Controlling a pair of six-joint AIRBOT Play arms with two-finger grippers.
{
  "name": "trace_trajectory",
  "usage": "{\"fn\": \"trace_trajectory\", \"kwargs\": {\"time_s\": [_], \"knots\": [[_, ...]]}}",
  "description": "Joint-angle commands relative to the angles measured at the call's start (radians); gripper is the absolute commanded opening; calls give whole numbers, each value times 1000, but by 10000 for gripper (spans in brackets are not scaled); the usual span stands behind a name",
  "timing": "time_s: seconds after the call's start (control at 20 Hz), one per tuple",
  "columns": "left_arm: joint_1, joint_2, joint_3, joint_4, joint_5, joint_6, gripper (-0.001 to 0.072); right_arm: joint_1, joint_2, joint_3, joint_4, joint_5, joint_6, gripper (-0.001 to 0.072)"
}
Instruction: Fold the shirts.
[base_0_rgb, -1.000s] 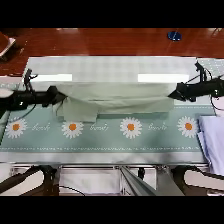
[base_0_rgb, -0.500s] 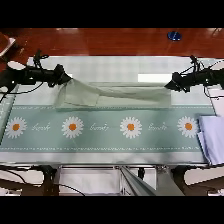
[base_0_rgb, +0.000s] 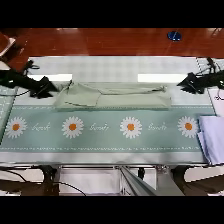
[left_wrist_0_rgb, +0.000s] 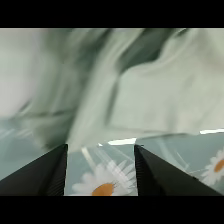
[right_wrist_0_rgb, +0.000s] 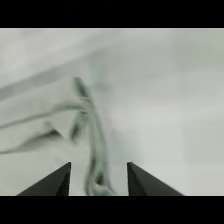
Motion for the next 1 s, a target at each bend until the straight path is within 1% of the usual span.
{"fn": "trace_trajectory", "kwargs": {"time_s": [0.0, 0.1, 0.15, 0.2, 0.25, 0.3, 0.35, 0.4, 0.45, 0.5, 0.55, 0.6, 0.65, 0.7, 0.75, 0.85, 0.95], "knots": [[89, 215, -203, 13, 167, 23, 505, -76, 8, -69, -26, 56, 11, 413], [76, 366, -395, -134, 367, 82, 505, -49, 7, -141, 34, -3, -11, 413], [59, 431, -480, -200, 432, 117, 505, -29, 4, -160, 64, -31, -20, 413], [37, 478, -539, -241, 456, 146, 505, -5, -8, -161, 100, -38, -33, 413], [16, 505, -575, -274, 454, 152, 505, 18, -21, -161, 133, -45, -47, 413], [-14, 519, -592, -309, 430, 161, 505, 44, -36, -161, 146, -58, -49, 413], [-50, 520, -593, -333, 410, 189, 505, 70, -51, -161, 146, -68, -49, 413], [-92, 518, -593, -357, 413, 207, 505, 100, -67, -161, 149, -73, -49, 413], [-131, 517, -593, -366, 436, 209, 505, 126, -80, -161, 151, -74, -49, 413], [-167, 514, -591, -366, 465, 209, 505, 151, -91, -160, 154, -76, -48, 396], [-201, 511, -591, -366, 493, 208, 505, 171, -92, -153, 154, -76, -49, 265], [-226, 510, -591, -367, 509, 208, 504, 177, -89, -138, 156, -68, -55, 49], [-242, 510, -590, -367, 511, 208, 488, 181, -77, -119, 163, -53, -71, 20], [-254, 510, -591, -367, 505, 208, 270, 177, -53, -100, 158, -37, -86, 20], [-263, 510, -591, -367, 498, 206, 24, 171, -17, -89, 153, -28, -91, 20], [-309, 510, -591, -396, 523, 204, 17, 147, 95, -92, 119, 11, -102, 20], [-421, 502, -583, -426, 592, 204, 17, 145, 234, -148, 26, 61, -111, 20]]}}
